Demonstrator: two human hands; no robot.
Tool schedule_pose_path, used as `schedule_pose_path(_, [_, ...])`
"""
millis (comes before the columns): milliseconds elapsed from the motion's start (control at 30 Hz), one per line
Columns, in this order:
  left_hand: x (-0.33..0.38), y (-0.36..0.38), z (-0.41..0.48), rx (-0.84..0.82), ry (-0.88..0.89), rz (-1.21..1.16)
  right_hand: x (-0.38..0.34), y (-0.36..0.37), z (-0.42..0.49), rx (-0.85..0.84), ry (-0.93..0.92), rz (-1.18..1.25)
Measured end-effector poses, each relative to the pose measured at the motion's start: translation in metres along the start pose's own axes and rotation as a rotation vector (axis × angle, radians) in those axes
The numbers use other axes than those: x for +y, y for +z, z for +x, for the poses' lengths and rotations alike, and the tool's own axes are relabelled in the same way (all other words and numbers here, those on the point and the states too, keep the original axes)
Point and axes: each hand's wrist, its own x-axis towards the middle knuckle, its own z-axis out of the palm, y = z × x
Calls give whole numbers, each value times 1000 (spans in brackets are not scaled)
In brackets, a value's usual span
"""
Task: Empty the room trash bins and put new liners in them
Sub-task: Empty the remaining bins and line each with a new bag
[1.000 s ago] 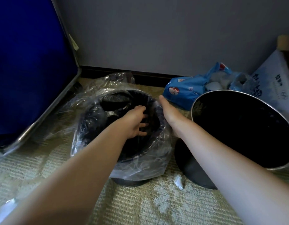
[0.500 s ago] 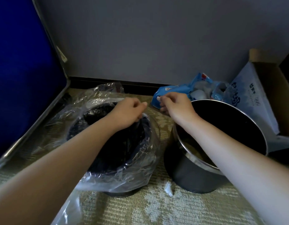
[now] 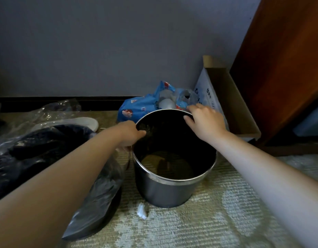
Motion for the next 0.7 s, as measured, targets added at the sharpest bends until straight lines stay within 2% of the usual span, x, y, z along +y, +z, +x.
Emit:
schedule_pose_path(133, [-10, 15, -3, 77, -55, -85, 25, 6, -5, -88, 112, -43])
schedule_pose_path(300, [-13, 26, -4, 288, -25, 129, 34, 9, -5, -190, 132, -8])
schedule_pose_path(433, [-10, 31, -6, 356, -31, 191, 35, 7, -4, -222, 146, 38])
schedule_pose_path(633, [-15, 32, -11, 424, -33, 133, 39, 0, -5, -351, 136, 89])
schedule_pose_path(700, [-13, 27, -14, 450, -11, 121, 37, -4, -5, -347, 134, 56])
